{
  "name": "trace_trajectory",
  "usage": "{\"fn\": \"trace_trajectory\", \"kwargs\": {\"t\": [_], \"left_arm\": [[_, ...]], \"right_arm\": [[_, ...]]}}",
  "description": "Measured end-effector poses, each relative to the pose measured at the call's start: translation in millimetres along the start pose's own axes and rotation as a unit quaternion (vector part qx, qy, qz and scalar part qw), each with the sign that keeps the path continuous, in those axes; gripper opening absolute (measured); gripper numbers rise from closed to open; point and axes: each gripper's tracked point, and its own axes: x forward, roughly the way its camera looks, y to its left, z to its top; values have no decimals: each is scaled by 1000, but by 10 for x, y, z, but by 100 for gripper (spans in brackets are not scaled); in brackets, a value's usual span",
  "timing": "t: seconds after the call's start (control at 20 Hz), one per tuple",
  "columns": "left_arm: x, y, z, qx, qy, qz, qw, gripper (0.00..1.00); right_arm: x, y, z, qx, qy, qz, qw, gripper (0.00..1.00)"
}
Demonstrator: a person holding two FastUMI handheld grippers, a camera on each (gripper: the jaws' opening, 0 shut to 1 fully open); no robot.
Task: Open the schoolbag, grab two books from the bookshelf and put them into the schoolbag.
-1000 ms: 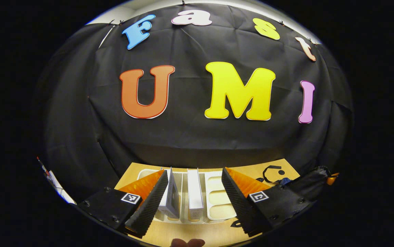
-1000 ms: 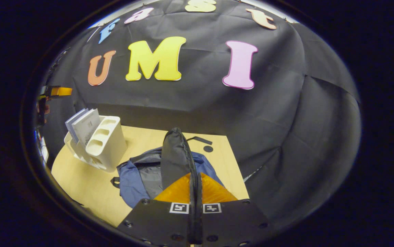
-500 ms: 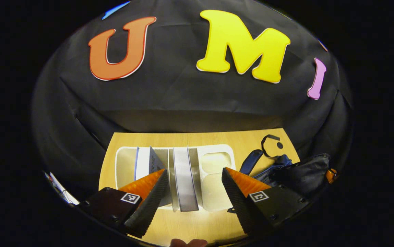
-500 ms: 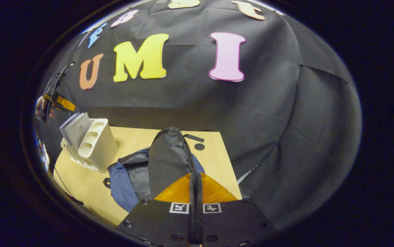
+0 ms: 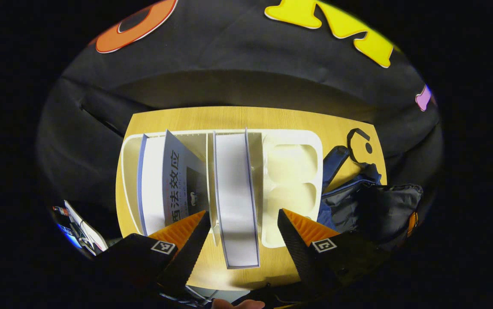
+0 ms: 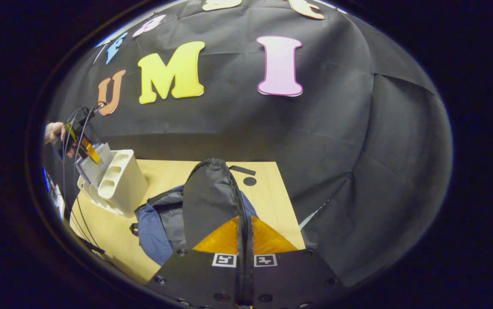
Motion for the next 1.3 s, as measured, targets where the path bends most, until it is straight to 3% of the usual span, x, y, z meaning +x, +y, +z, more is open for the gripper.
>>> {"fn": "trace_trajectory", "kwargs": {"t": [0.15,0.35,0.8,0.95,1.3], "left_arm": [[85,56,6,10,21,21,1000,100],[189,103,-8,17,49,39,998,89],[223,1,-129,-6,88,50,995,51],[84,14,-236,-16,98,53,994,46],[-851,185,-527,-2,34,35,999,43]], "right_arm": [[29,16,-6,6,0,7,1000,0],[75,1,-22,6,0,13,1000,0],[97,-49,-93,15,0,17,1000,0],[101,-46,-83,12,-3,18,1000,0],[60,-10,-76,12,-4,18,1000,0]]}}
